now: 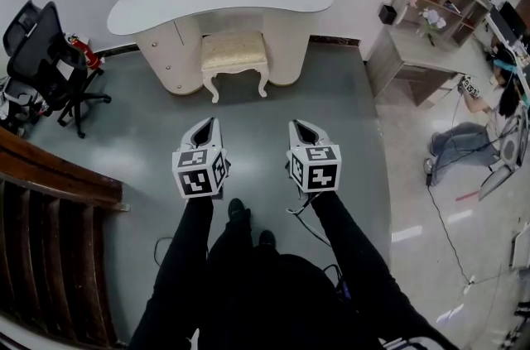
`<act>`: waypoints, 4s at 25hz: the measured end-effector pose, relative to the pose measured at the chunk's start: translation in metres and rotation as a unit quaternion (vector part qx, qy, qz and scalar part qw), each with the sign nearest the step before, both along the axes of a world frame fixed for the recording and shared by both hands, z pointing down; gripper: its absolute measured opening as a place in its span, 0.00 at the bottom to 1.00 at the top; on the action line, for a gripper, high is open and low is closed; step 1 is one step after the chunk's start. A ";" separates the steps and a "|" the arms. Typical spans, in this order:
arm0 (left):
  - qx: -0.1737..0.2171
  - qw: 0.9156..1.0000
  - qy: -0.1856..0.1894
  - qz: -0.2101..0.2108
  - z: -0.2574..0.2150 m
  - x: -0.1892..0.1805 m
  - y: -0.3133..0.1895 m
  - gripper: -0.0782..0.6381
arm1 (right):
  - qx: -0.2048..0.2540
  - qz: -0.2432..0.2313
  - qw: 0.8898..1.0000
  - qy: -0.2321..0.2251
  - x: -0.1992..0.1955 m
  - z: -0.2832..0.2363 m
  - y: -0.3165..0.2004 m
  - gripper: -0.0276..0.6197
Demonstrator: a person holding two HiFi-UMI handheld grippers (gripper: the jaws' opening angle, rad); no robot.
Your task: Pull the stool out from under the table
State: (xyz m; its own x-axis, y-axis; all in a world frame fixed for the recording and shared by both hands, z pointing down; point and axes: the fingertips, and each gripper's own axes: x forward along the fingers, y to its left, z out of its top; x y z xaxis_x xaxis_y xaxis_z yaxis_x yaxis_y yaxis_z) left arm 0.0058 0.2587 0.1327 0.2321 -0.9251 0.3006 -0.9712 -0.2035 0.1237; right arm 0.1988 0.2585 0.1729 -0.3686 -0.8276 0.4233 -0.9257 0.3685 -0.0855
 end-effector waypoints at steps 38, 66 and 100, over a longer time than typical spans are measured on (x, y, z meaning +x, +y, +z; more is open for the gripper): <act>-0.191 0.981 0.005 -0.020 0.258 -0.132 -0.351 0.19 | -0.177 0.029 0.981 0.080 -0.099 0.239 -0.353 0.05; -0.330 0.934 -0.112 -0.083 0.548 -0.185 -0.492 0.58 | -0.262 0.050 0.950 0.162 -0.061 0.497 -0.519 0.41; -0.302 0.932 -0.179 -0.094 0.577 -0.193 -0.548 0.57 | -0.227 0.033 0.949 0.215 -0.050 0.536 -0.567 0.45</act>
State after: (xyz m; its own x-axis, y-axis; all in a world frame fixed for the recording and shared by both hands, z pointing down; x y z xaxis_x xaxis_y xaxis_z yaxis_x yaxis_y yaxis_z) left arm -0.1874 -0.2895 0.7094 -0.1327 -0.5768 0.8060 -0.9835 -0.0240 -0.1791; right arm 0.1485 -0.3089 0.7092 -0.0335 -0.5393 0.8415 -0.9308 0.3235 0.1702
